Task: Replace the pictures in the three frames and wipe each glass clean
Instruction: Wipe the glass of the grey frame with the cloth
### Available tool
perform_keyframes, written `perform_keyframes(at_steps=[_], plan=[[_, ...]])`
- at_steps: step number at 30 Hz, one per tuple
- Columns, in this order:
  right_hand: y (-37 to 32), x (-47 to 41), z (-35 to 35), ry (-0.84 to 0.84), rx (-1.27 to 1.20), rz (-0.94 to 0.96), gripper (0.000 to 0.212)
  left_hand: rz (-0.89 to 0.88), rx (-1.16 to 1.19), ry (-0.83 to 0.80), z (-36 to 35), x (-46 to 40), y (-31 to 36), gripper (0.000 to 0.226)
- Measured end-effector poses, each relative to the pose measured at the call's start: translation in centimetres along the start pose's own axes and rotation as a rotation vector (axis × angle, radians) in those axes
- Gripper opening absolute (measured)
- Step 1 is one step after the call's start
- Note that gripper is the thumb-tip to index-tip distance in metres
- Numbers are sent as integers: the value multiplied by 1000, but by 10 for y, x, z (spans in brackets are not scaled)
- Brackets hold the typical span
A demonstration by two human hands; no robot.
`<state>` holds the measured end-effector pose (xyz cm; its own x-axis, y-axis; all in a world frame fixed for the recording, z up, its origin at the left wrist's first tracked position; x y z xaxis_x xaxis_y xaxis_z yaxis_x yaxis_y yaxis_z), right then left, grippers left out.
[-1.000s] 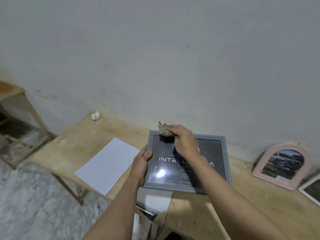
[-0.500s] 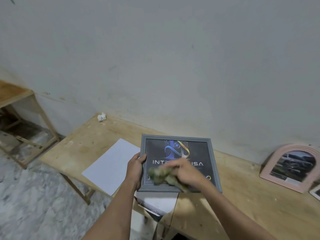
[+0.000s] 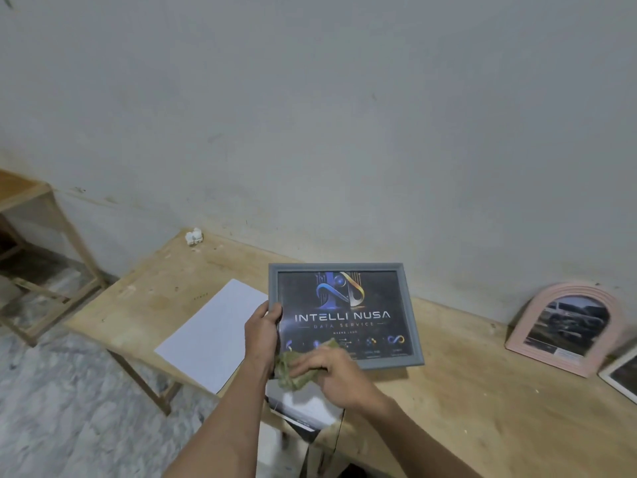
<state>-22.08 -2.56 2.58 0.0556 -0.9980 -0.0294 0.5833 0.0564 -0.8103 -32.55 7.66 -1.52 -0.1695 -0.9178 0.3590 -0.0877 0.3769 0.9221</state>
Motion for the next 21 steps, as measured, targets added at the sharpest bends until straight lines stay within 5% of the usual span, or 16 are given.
perform_keyframes(at_steps=[4, 9, 14, 21], plan=[[2, 7, 40, -82, -337, -246, 40, 24, 8, -41, -8, 5, -8, 36], [-32, -33, 190, 468, 1, -141, 48, -9, 24, -83, -28, 10, 12, 41], [-13, -45, 143, 227, 248, -2, 47, -75, 102, -71, -33, 8, 36, 34], [20, 28, 59, -171, -164, -195, 33, -55, 86, 42, -5, 11, 29, 43]])
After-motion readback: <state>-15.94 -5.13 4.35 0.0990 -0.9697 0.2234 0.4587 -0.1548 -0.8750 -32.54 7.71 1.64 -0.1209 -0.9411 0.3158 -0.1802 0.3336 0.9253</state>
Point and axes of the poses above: each hand's wrist, its own x-axis away from the middle knuckle, its own z-axis out of the back of the hand, y = z × x, the point moved 10 cm from there along -x, towards the middle knuckle, and after that the axes turned 2 degrees about -y, right-handed, at the moved point
